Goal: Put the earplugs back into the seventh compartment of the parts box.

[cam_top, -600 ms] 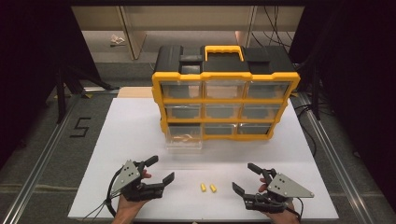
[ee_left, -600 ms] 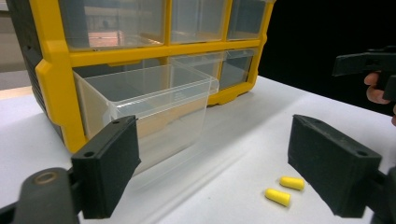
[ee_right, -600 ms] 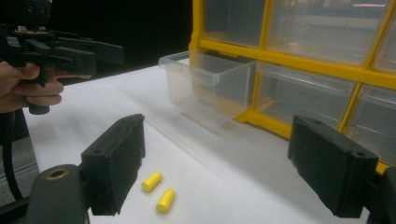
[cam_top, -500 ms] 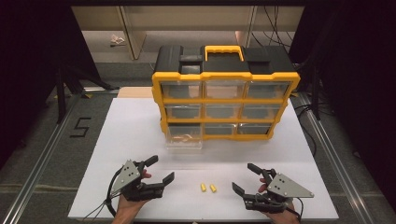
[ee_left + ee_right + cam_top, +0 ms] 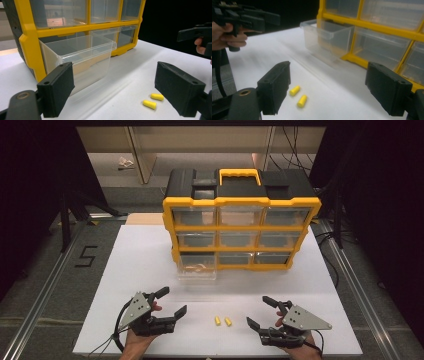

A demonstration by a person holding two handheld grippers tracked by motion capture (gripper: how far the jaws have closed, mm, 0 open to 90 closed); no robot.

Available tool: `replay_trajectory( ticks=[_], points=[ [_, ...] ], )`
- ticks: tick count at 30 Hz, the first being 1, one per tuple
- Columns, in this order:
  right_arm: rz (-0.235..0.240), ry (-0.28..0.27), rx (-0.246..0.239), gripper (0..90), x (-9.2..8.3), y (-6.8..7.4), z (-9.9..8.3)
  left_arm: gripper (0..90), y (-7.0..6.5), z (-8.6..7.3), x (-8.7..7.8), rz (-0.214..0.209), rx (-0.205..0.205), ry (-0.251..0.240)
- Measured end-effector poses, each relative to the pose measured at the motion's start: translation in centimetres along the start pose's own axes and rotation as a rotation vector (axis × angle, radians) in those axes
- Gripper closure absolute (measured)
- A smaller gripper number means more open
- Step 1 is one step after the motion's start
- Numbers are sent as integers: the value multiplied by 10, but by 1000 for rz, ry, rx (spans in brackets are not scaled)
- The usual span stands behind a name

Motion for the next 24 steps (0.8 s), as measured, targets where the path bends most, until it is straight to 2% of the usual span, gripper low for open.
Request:
replay_trajectory(
  ticks=[4, 8, 10, 13, 18, 21, 24],
  points=[
    [10, 52, -5, 220, 4, -1, 1, 154, 0, 0, 0, 1, 0, 2],
    [27, 126, -13, 249, 11, -3, 4, 154, 1, 0, 0, 11, 6, 3],
    [52, 182, -27, 273, 17, -3, 5, 154, 1, 0, 0, 11, 8, 5],
    [70, 251, -75, 290, 27, 0, 7, 154, 0, 0, 0, 11, 9, 5],
    [103, 353, -117, 322, 47, 5, 8, 154, 1, 0, 0, 9, 6, 2],
    [117, 415, -132, 351, 58, 7, 8, 154, 1, 0, 0, 12, 6, 6],
    [131, 469, -123, 386, 66, 7, 9, 154, 0, 0, 0, 15, 12, 12]
  ],
)
Point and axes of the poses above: each handheld gripper's, and its own axes: x roughly forward along the jaws, z roughly out of its top, y roughly to its left, the point moved 1 cm from there along x, roughly forward along the jaws, and after that the axes turned 5 degrees about z, right-handed, at the moved point
